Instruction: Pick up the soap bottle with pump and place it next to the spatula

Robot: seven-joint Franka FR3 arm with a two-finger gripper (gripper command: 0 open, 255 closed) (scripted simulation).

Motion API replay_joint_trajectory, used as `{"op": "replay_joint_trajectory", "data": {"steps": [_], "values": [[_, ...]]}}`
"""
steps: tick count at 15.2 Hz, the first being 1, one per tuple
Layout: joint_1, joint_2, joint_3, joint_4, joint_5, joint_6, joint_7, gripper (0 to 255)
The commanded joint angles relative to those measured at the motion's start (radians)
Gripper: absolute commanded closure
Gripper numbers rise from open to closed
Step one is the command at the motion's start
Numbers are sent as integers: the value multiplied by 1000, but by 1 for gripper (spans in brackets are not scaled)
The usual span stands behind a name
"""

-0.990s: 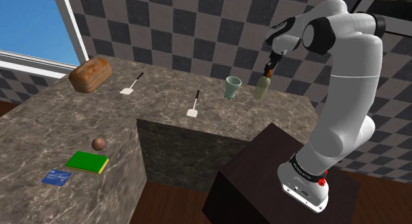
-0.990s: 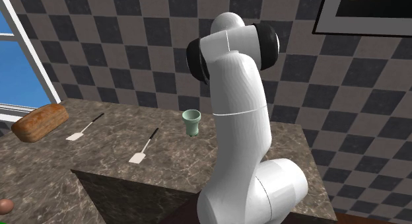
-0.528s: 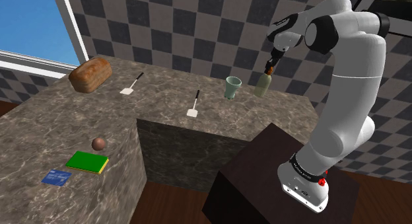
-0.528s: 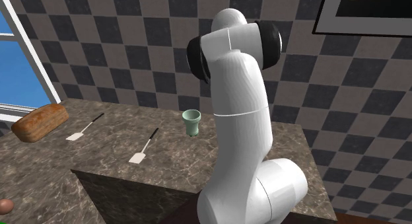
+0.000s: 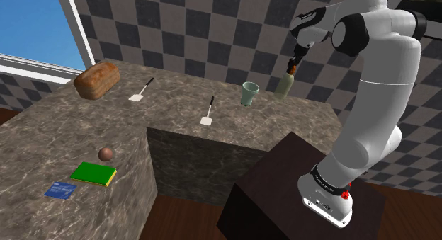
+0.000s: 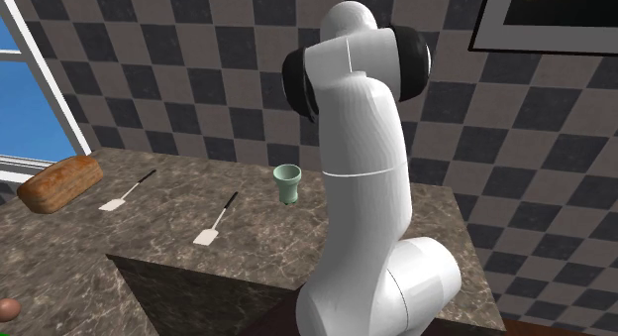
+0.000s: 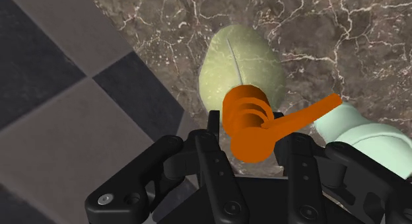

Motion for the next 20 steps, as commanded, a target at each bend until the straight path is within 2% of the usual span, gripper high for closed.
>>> {"op": "replay_joint_trajectory", "data": {"steps": [1,20], "values": [[3,-10,-4,13,-8,-22,7,255],[-2,-62,-27,203,-55,-250,50,255]]}}
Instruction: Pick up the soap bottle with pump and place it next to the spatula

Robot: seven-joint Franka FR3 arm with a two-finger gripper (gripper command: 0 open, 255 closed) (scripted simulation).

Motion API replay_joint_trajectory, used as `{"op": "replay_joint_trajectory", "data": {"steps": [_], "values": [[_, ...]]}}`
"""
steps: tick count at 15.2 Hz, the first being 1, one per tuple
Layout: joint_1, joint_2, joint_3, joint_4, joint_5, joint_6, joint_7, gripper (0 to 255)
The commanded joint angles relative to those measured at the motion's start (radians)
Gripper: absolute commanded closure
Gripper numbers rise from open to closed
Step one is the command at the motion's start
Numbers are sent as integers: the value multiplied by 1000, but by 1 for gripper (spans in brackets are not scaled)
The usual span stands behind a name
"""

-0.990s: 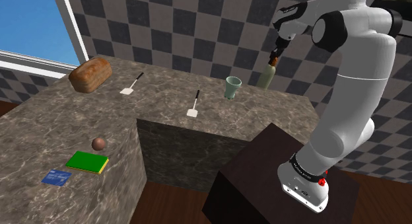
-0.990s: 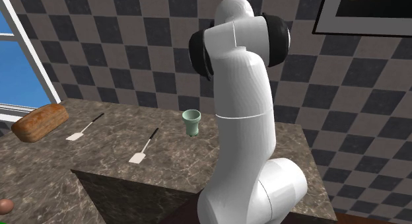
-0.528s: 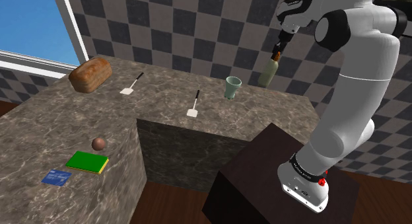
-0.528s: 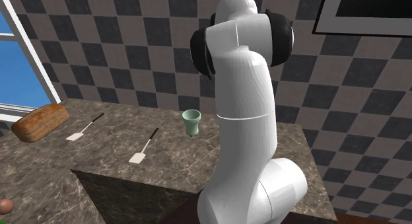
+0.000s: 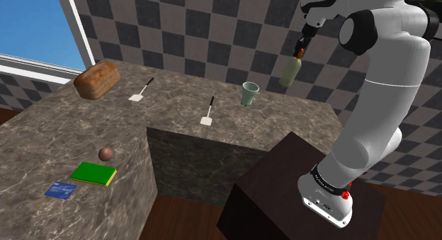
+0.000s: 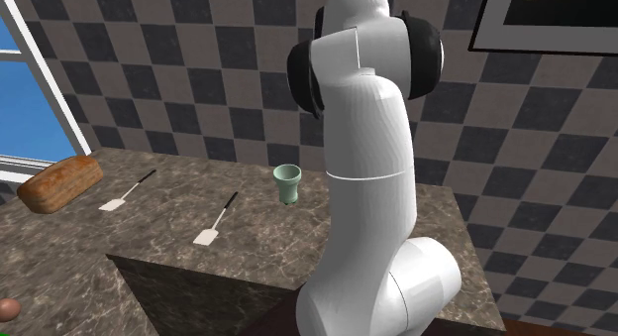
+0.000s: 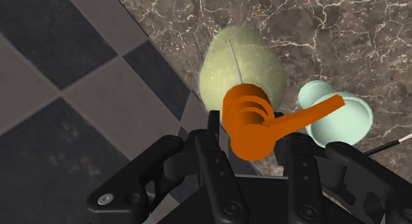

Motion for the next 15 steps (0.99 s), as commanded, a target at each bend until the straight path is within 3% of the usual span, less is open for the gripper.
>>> {"op": "replay_joint_trajectory", "data": {"steps": [1,15], "values": [[-2,-4,-2,20,-3,-23,2,255],[-44,25,-5,251,8,-226,16,255]]}}
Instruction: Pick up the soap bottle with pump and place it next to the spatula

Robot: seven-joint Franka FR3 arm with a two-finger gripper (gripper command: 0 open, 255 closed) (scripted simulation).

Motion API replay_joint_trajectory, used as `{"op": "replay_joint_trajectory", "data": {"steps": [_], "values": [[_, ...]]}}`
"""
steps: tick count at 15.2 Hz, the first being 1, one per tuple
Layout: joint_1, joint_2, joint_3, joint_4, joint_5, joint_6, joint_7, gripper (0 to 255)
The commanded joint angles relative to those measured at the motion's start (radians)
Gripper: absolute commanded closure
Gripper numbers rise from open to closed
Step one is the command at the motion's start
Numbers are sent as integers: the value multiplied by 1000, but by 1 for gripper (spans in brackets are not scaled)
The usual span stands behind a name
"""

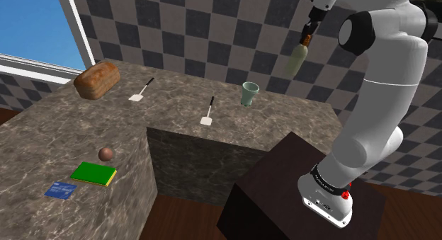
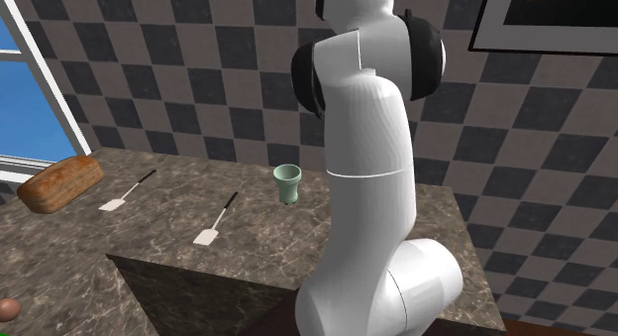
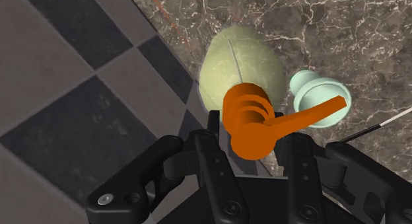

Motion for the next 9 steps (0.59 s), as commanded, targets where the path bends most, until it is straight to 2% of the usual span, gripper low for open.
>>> {"op": "replay_joint_trajectory", "data": {"steps": [1,9], "values": [[-11,10,0,44,5,-35,1,255],[-70,70,6,248,41,-180,7,255]]}}
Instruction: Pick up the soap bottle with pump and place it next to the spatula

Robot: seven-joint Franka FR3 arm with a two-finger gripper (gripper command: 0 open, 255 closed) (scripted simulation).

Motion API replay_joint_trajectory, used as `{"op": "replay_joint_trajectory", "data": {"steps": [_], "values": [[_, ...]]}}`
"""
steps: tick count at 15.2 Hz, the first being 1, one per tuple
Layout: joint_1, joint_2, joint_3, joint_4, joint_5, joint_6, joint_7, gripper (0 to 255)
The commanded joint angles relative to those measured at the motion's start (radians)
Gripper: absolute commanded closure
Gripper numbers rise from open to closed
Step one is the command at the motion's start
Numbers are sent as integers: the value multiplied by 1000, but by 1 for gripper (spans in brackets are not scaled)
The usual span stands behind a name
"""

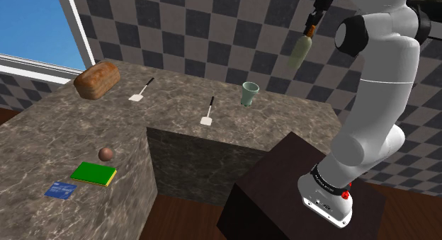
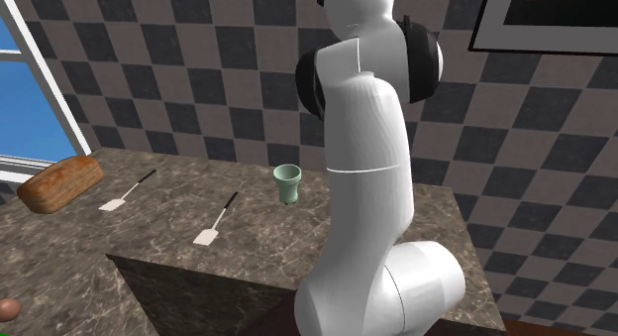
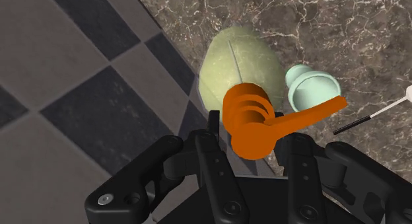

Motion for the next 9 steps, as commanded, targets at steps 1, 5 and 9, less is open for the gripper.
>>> {"op": "replay_joint_trajectory", "data": {"steps": [1,5,9], "values": [[-22,23,3,66,14,-43,1,255],[102,-107,-5,-117,-61,25,61,255],[229,-255,12,-300,-154,91,166,255]]}}
